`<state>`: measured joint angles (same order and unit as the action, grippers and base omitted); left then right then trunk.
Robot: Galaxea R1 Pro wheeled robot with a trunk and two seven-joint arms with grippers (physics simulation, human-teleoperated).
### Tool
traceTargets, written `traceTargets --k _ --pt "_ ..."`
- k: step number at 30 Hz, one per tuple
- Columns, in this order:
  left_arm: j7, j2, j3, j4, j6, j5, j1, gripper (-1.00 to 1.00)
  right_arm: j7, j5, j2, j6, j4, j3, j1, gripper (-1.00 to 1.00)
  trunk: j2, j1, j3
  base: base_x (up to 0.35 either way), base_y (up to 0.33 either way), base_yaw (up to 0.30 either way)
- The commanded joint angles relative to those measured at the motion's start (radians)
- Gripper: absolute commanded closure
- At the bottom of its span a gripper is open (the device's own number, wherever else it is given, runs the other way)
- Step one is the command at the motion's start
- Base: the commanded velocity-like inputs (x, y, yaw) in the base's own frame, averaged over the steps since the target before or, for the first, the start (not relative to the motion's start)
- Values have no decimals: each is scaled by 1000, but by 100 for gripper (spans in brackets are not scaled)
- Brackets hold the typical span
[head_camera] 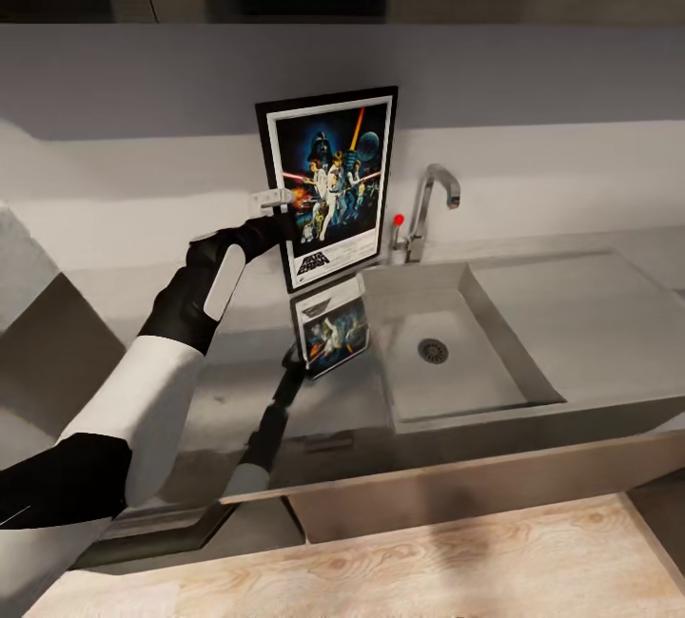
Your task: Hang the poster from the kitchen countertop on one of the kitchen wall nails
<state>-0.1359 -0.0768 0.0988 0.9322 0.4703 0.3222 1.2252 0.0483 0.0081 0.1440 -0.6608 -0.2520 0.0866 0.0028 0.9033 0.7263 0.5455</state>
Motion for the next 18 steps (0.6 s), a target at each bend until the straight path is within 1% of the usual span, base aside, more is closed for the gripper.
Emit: traceTargets --k 1,8,12,18 --pt "-1 0 -1 1 5 5 0 100 1 1 0 -2 -1 2 0 -100 1 0 1 -206 230 0" --pt "-1 0 -1 2 5 5 0 100 1 1 0 -2 -1 2 0 -100 1 0 1 -219 216 0" --pt "-2 0 -1 4 5 5 0 100 1 1 0 -2 -1 3 0 -100 1 0 1 -72 65 0" --pt "-2 0 1 19 7 5 0 100 1 1 0 -4 -1 2 0 -100 1 0 1 -12 11 0"
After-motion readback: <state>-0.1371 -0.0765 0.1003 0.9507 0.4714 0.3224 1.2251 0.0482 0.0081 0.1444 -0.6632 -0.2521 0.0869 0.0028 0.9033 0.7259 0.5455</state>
